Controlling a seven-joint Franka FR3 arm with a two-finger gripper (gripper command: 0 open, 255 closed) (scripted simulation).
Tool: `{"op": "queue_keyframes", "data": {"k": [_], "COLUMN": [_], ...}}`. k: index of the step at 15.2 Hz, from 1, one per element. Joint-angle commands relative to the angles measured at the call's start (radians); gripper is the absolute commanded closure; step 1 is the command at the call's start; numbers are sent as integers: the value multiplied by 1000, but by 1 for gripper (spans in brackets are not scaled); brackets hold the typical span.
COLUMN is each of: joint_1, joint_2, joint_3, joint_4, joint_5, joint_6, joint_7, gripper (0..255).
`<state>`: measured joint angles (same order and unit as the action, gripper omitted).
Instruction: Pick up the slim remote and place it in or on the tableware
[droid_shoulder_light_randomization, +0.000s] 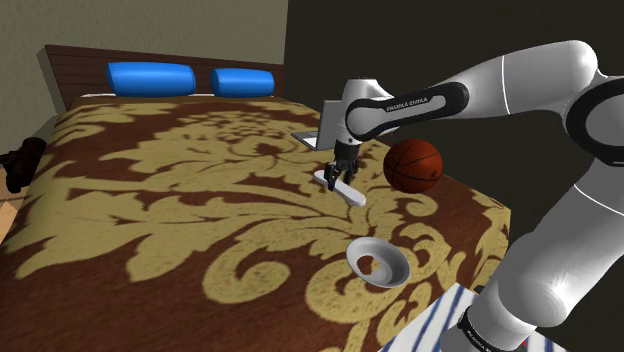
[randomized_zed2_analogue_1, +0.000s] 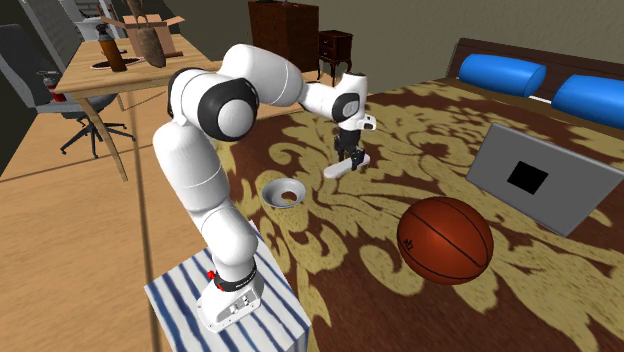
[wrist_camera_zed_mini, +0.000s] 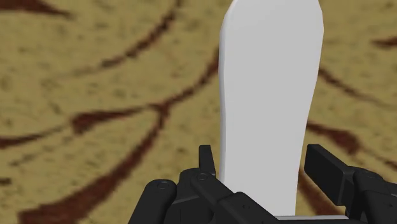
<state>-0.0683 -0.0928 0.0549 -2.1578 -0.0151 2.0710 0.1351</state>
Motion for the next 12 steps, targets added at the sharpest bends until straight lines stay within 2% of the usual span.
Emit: {"op": "queue_keyframes", "data": {"k": [1,2,12], "joint_1": [0,0,64], "joint_2": [-9,-13,-376], "joint_3": [0,0,65], "joint_4": [17,25,-314], "joint_5": [1,1,54], "joint_6": [-27,-38,-62], "joint_7": [-1,-1,93], "gripper": [255,255,255]}}
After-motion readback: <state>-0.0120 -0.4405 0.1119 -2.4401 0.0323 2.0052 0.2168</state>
